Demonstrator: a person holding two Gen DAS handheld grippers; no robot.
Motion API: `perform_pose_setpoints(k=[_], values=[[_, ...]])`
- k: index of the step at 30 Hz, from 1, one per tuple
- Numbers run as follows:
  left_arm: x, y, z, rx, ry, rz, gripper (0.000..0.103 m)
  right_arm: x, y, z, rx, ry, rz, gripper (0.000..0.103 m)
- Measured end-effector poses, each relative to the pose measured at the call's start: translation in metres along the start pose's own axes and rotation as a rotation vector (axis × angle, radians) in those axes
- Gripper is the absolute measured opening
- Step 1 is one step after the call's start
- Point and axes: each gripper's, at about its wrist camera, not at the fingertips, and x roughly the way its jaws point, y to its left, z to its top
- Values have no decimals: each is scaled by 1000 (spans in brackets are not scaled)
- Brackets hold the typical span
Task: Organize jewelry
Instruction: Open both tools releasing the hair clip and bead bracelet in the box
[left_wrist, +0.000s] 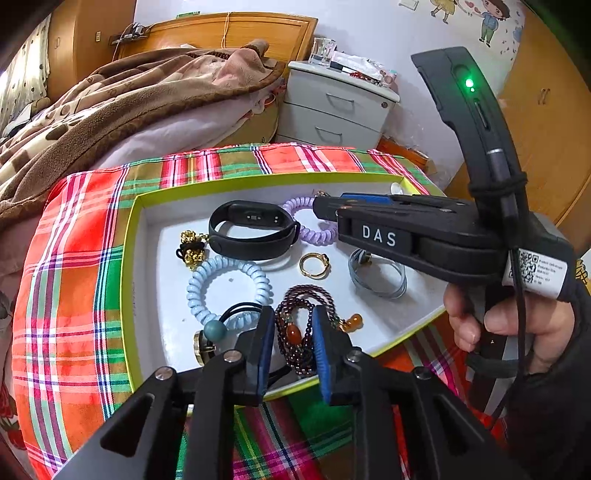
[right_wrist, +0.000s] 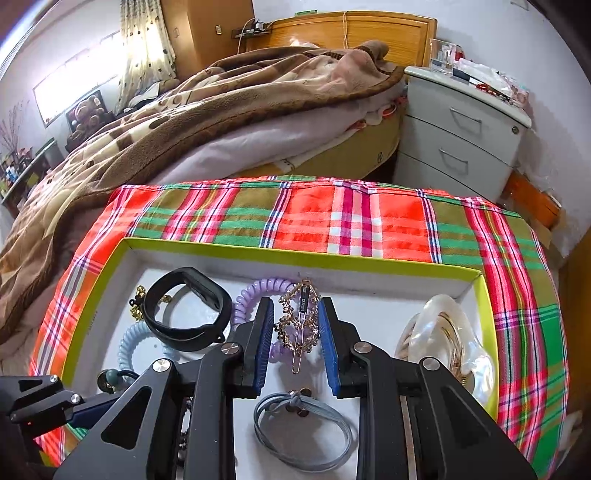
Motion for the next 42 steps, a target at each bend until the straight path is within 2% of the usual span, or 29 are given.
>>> perform_pose_setpoints(k=[10,13,21,25,34,42], values=[[-1,0,2,-4,-1,6,31,0,1,2,14,-3,7,27],[-2,0,2,-8,-4,5,37,-5,1,1,19,-17,17,40],[-13,-1,3,-13,-22,18,43,-28,3,-1,29,-67,21,40],[-24,-5,-1,-7,-47,56,46,-52,4,-9,48,-118,23,40],[-60,-10,-19,-37,-120,159,48,-108,18,-53,46,-214,-52,40],[-87,-18,-40,-46,-175,261,48,-144,31,-91,66,-252,-81,40]])
